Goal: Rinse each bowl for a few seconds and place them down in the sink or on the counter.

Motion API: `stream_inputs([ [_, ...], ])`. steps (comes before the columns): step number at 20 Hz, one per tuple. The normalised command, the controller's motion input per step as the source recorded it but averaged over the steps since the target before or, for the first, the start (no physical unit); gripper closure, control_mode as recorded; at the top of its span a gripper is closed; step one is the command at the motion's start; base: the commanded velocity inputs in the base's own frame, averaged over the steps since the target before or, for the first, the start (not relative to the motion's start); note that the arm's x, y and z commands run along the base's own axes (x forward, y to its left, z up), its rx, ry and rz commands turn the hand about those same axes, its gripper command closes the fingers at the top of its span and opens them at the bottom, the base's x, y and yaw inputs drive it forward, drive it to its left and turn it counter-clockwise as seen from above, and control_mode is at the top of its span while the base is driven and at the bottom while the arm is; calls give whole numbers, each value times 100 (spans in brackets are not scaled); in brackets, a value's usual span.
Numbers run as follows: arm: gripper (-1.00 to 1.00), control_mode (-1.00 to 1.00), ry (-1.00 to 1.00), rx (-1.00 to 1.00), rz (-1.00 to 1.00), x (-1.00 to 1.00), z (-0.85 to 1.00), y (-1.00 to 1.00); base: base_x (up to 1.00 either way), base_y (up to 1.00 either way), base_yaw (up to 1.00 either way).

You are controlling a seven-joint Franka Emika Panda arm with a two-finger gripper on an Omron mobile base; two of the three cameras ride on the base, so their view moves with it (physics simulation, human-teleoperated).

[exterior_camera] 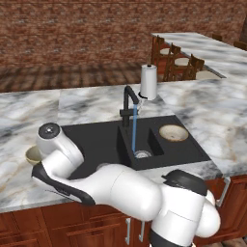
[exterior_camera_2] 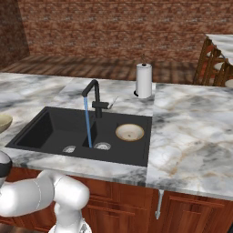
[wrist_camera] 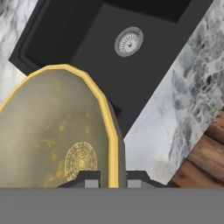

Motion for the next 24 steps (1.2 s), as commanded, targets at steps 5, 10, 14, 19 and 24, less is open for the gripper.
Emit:
stream_inputs([
  [5, 100, -100, 1, 0, 0, -1, -8, 23, 0, 0, 0],
  [10, 100, -100, 0, 0, 0, -2, -9, 21, 0, 0, 0],
  [14, 100, -100, 0, 0, 0, -4, -19, 5, 0, 0, 0],
  [19, 100, -100, -1, 0, 2, -3, -37, 0, 0, 0, 0],
  [24, 100, -100, 0, 0, 1, 0, -36, 0, 0, 0, 0],
])
